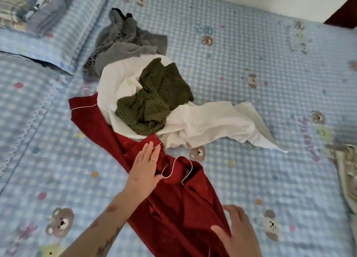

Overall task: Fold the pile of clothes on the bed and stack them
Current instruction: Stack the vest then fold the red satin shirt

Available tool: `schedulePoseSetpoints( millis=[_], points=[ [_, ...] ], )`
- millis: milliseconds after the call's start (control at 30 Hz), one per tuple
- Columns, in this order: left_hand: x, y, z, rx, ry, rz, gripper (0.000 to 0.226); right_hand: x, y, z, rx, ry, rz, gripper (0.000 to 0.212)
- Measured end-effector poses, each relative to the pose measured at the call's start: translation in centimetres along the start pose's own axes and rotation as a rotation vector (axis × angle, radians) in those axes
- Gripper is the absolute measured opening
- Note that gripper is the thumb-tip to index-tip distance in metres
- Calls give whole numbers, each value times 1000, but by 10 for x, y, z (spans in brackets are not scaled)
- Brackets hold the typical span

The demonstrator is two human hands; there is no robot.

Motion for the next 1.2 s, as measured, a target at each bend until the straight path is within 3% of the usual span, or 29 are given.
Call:
schedulePoseSetpoints(
  millis=[67, 100, 133, 200, 267, 400, 500, 600, 700, 767, 867, 933, 967, 1033, 1100, 1200],
  points=[
    [2, 21, 7, -169, 28, 135, 93, -13, 39, 4, -287, 32, -134, 77],
    [2, 30, 5, -234, 28, 175, 88, -16, 47, 8, -306, 46, -181, 68],
    [2, 36, 2, -249, 33, 205, 80, -13, 56, 12, -309, 37, -179, 50],
    [0, 35, -5, -116, 76, 201, 42, 7, 53, 12, -269, 118, -150, 19],
    [-12, 31, -18, -74, 25, 199, 10, 46, 36, 8, -149, 280, 41, 11],
    [-33, 38, -35, -143, -83, 142, 17, 158, -28, 6, 115, 603, 77, 18],
    [-28, 42, -37, -182, -89, 127, 24, 227, -62, 13, 193, 759, 43, 25],
    [-11, 44, -38, -130, -74, 87, 39, 255, -71, 19, 246, 834, 161, 27],
    [15, 40, -29, -10, -11, -20, 40, 247, -45, 10, 167, 842, 280, 54],
    [34, 45, -28, -17, 6, -10, 39, 243, -14, -19, 69, 935, 255, 53],
    [44, 70, -53, -114, -71, 36, 52, 223, 34, -81, -92, 1076, 284, 45],
    [35, 93, -81, -252, -209, 98, 78, 197, 59, -108, -158, 1022, 330, 43],
    [29, 102, -93, -323, -242, 149, 80, 183, 65, -112, -176, 980, 345, 40],
    [15, 116, -106, -360, -271, 101, 56, 173, 64, -104, -168, 917, 345, 31],
    [5, 112, -114, -316, -333, -119, 31, 186, 41, -80, 9, 934, 354, 30],
    [-19, 97, -123, -181, -499, -374, 17, 214, -9, -48, 310, 981, 568, 28]
  ],
)
Point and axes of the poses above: each hand's wrist, its own z-axis towards the middle knuckle, its own y-axis out of the palm, x = y × z, the point moved 6 cm from there along z, towards the middle knuckle, and after that the axes turned 5 degrees about -z, right-handed, at the moved point
